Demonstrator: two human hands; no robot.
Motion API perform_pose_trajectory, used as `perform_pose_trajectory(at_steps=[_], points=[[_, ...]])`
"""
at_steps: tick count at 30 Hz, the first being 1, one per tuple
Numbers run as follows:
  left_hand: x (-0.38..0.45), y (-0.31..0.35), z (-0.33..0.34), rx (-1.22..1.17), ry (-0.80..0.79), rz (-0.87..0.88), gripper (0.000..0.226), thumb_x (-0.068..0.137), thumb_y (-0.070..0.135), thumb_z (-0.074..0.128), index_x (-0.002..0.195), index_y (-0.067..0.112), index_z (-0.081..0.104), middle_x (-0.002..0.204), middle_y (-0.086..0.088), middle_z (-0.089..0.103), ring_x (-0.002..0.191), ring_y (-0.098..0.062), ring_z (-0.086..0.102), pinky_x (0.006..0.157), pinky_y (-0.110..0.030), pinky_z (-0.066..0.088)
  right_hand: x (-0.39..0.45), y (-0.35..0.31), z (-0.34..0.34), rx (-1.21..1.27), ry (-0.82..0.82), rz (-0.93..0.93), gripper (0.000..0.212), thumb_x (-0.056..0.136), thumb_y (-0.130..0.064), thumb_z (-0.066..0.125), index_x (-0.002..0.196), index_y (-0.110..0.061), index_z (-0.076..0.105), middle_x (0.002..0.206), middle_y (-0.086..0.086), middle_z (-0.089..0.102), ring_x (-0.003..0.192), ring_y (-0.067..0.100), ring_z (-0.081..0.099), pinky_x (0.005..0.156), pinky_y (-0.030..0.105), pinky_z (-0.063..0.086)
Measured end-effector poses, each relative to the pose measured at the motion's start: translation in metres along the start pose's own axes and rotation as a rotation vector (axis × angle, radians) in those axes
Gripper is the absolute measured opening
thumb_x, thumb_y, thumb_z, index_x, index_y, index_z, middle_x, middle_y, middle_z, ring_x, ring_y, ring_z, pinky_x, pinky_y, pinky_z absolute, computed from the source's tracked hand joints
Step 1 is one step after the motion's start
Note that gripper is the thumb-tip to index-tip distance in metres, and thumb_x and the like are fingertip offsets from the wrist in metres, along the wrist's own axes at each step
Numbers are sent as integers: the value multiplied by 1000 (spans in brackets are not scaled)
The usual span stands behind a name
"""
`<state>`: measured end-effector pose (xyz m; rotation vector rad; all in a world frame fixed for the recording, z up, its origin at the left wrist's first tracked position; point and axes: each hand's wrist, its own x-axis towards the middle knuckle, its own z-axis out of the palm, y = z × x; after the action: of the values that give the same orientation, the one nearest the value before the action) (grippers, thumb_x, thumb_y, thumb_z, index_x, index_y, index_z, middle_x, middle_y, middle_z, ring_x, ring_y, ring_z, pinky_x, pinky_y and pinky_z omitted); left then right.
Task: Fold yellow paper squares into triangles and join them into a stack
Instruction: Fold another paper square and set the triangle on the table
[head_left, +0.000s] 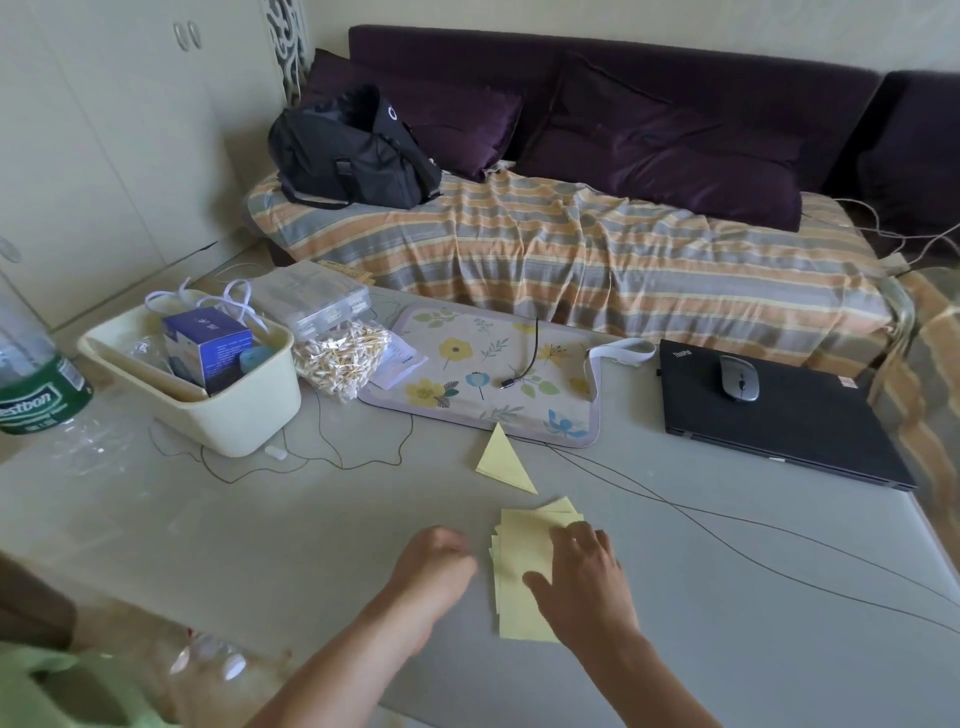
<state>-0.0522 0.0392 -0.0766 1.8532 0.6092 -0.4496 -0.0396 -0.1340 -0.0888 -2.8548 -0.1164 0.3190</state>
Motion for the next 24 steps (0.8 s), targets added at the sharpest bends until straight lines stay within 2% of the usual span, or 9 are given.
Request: perform_pose_trajectory(at_steps=[5, 9, 11, 13, 15, 18, 20, 22, 24], points=[[-4, 4, 4, -18, -22, -6, 28, 82, 6, 60, 105, 22, 66, 105, -1, 65, 97, -24, 62, 93, -35, 55, -7, 4, 9, -56, 43, -62, 51, 96, -49, 57, 137, -21, 46, 136, -3, 46, 126, 22, 42, 101, 30, 38], [-9, 8, 9, 9, -50, 22, 22, 56, 16, 50, 76, 26, 53, 82, -4, 41, 77, -18, 37, 75, -32, 34, -7, 2, 12, -15, 108, -95, 48, 88, -39, 71, 130, -22, 54, 120, -3, 61, 116, 25, 55, 91, 34, 41], [-13, 11, 10, -23, -42, -4, 19, 54, 17, 53, 71, 25, 51, 79, -3, 44, 75, -21, 40, 75, -31, 38, -8, 0, 14, 62, 169, -111, 43, 80, -30, 76, 120, -22, 62, 106, -3, 67, 105, 27, 63, 84, 36, 43], [-14, 11, 11, -40, -21, -10, 26, 64, 19, 68, 88, 22, 62, 94, 2, 61, 89, -25, 60, 88, -31, 51, -8, -1, 12, 181, 178, -90, 41, 82, -31, 74, 122, -25, 62, 110, -4, 67, 108, 23, 61, 86, 34, 43], [-13, 11, 12, -55, 8, -27, 32, 79, 20, 78, 109, 20, 65, 109, 1, 66, 106, -23, 65, 96, -34, 53, -7, 0, 6, 326, 180, -93, 39, 82, -32, 75, 119, -25, 64, 109, -6, 67, 106, 20, 59, 85, 30, 46], [-15, 13, 13, -86, 50, 43, 20, 85, 25, 80, 102, 20, 70, 99, 2, 72, 92, -15, 66, 78, -28, 50, -7, 0, -1, 518, 177, -111, 34, 79, -28, 79, 111, -23, 69, 99, -9, 68, 92, 14, 59, 73, 11, 40], [-17, 17, 12, -98, 91, 111, 7, 86, 22, 78, 90, 18, 74, 83, 4, 72, 78, -14, 64, 69, -26, 45, -8, 1, -6, 584, 160, -111, 37, 77, -27, 82, 112, -24, 69, 99, -10, 66, 88, 9, 58, 72, 6, 38], [-18, 19, 11, -109, 114, 160, 7, 87, 17, 76, 81, 15, 74, 71, 5, 69, 69, -15, 60, 66, -25, 43, -9, 3, -11, 623, 155, -72, 47, 77, -33, 83, 120, -29, 63, 106, -9, 62, 93, 8, 58, 74, 8, 38], [-20, 21, 10, -129, 84, 176, 11, 90, 14, 73, 80, 13, 71, 71, 0, 70, 68, -16, 59, 71, -29, 46, -11, 7, -20, 732, 81, 72, 58, 79, -43, 83, 127, -34, 53, 113, -7, 59, 104, 14, 60, 84, 23, 47]])
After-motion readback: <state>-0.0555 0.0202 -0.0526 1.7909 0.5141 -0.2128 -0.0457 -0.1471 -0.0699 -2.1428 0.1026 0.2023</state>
